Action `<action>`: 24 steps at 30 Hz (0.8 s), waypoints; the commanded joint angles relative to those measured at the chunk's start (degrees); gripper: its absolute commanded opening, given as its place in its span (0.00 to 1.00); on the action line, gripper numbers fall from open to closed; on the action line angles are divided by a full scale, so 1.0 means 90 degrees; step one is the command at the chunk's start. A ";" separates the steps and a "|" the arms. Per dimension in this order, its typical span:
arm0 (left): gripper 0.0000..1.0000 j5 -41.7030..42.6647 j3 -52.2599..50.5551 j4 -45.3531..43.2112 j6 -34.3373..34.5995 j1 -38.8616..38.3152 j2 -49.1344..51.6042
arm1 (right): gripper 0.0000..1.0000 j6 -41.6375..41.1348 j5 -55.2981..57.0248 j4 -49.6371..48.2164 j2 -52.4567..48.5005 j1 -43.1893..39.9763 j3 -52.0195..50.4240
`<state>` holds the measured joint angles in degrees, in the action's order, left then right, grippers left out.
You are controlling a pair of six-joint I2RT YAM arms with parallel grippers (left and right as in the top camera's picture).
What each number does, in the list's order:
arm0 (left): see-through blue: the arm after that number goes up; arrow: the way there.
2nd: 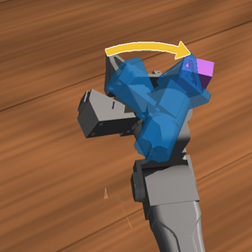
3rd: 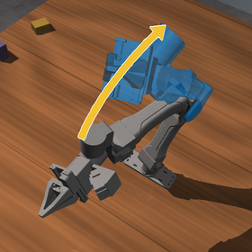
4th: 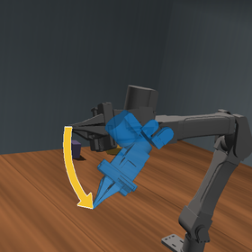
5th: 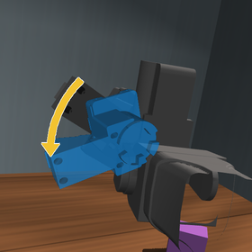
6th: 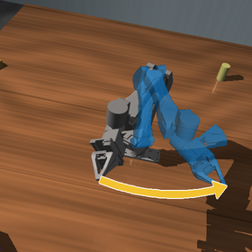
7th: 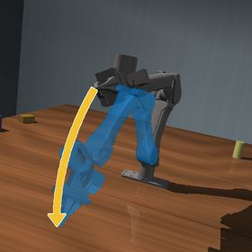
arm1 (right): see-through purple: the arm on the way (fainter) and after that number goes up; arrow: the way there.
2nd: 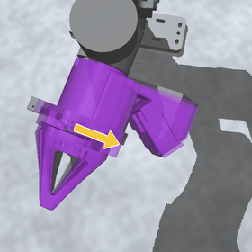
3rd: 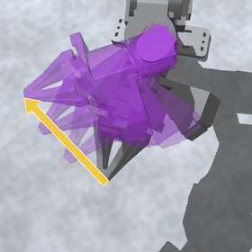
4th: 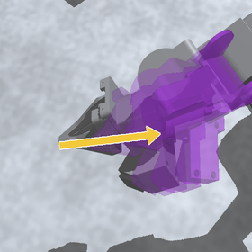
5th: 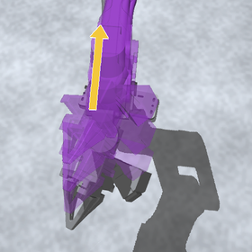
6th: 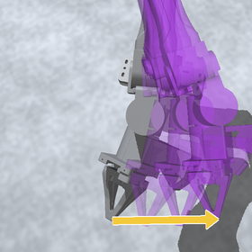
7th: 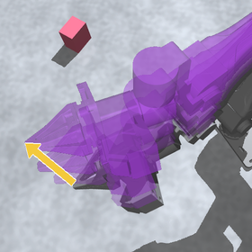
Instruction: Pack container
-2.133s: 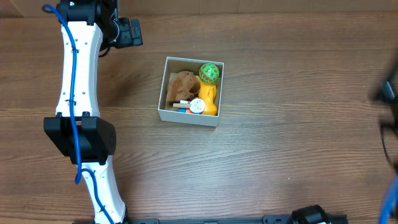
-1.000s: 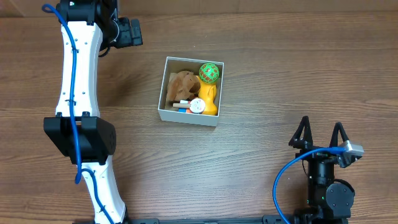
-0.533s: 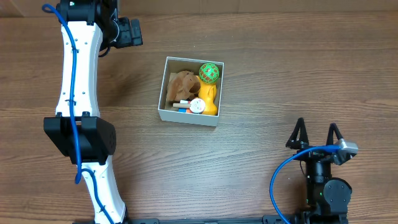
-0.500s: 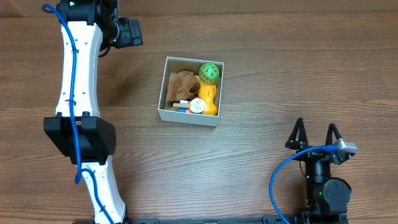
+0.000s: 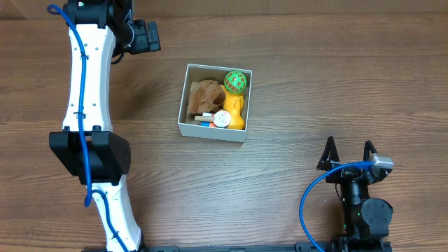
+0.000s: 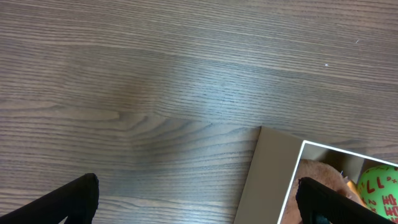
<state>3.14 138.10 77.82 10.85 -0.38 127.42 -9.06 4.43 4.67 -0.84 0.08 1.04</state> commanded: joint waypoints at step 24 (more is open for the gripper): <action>1.00 -0.0022 0.0078 -0.0007 0.0107 -0.0177 -0.0437 | 1.00 0.0058 -0.0058 -0.0032 0.0073 -0.0022 -0.0066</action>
<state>3.14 138.10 77.82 10.85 -0.43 127.39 -8.93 4.29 4.64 -0.84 0.10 1.04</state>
